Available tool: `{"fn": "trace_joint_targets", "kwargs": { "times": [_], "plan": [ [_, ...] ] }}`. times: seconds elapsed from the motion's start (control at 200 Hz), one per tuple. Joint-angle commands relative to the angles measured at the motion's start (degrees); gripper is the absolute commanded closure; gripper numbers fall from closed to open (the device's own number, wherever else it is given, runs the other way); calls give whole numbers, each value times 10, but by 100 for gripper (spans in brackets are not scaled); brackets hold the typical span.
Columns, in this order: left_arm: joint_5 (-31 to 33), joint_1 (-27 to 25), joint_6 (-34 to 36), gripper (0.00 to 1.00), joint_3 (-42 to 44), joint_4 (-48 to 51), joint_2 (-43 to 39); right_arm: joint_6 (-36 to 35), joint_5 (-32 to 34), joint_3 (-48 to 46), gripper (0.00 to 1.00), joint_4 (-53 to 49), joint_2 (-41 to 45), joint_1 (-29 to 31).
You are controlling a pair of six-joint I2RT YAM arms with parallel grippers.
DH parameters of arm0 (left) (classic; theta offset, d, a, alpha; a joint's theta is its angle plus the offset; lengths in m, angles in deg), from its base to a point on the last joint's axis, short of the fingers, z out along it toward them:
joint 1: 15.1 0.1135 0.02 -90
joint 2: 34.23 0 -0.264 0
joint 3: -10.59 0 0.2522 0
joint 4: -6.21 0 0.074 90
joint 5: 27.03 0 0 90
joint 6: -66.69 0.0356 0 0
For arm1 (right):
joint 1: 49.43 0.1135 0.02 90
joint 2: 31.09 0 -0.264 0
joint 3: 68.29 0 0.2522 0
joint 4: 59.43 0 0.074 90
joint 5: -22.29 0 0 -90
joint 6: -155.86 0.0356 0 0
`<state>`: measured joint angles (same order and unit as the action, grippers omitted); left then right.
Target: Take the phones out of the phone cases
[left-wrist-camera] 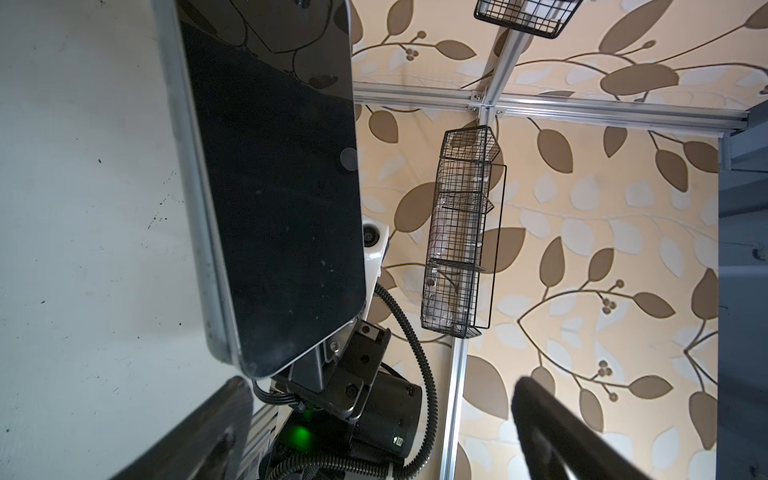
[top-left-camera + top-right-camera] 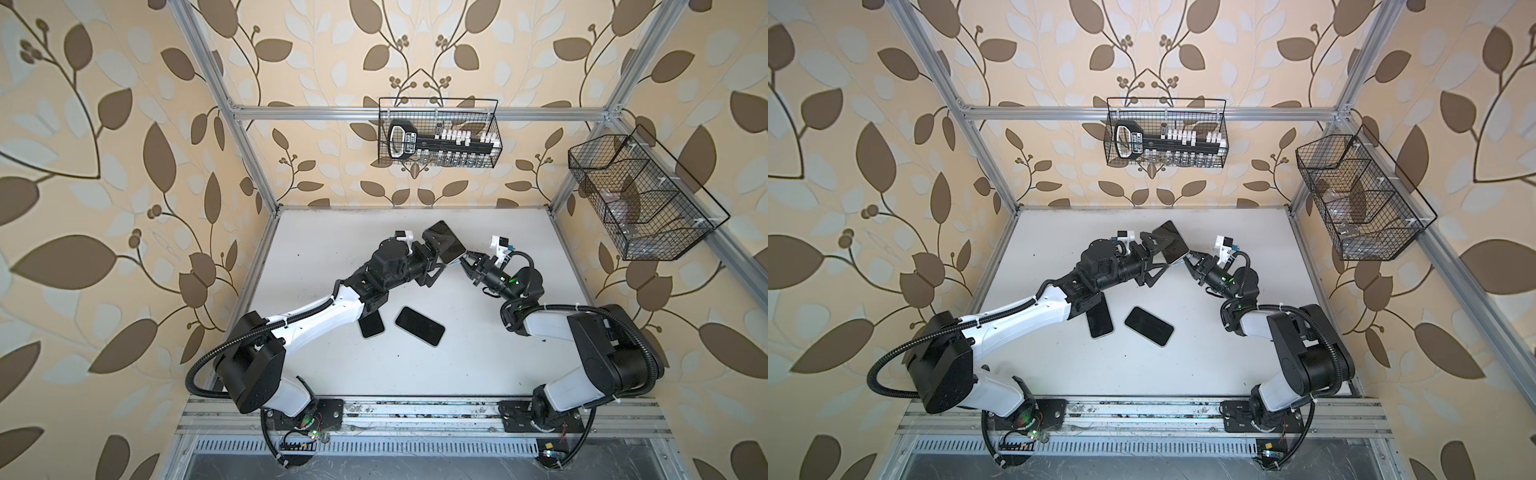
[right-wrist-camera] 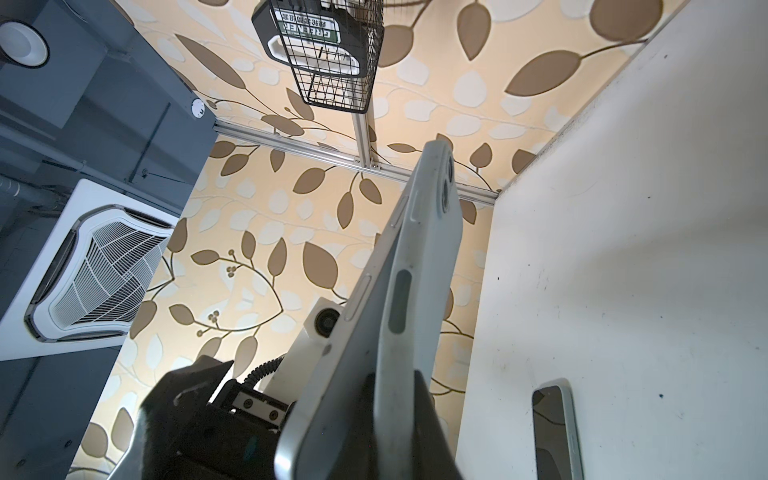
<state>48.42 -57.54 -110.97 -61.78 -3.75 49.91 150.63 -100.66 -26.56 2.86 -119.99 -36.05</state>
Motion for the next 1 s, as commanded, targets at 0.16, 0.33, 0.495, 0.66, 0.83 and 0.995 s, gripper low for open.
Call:
{"fn": "trace_joint_targets", "kwargs": {
  "times": [0.16, 0.33, 0.495, 0.66, 0.83, 0.995],
  "plan": [
    [-8, -5, -1, 1, -17, -17, -4, 12, 14, 3, 100, 59, 25, 0],
    [-7, -7, 1, 1, -16, -11, -7, 12, 16, 1, 100, 60, 31, -4],
    [-2, -8, 2, 1, -9, -13, -9, 13, 16, 3, 100, 57, 35, -5],
    [2, -8, 9, 1, -15, -16, -8, 12, 18, -3, 100, 57, 37, 0],
    [1, -7, 14, 1, -29, -14, 0, 8, 21, -8, 100, 56, 40, 5],
    [1, -7, 13, 1, -35, -21, 8, 4, 23, -14, 100, 55, 42, 8]
  ]
}}
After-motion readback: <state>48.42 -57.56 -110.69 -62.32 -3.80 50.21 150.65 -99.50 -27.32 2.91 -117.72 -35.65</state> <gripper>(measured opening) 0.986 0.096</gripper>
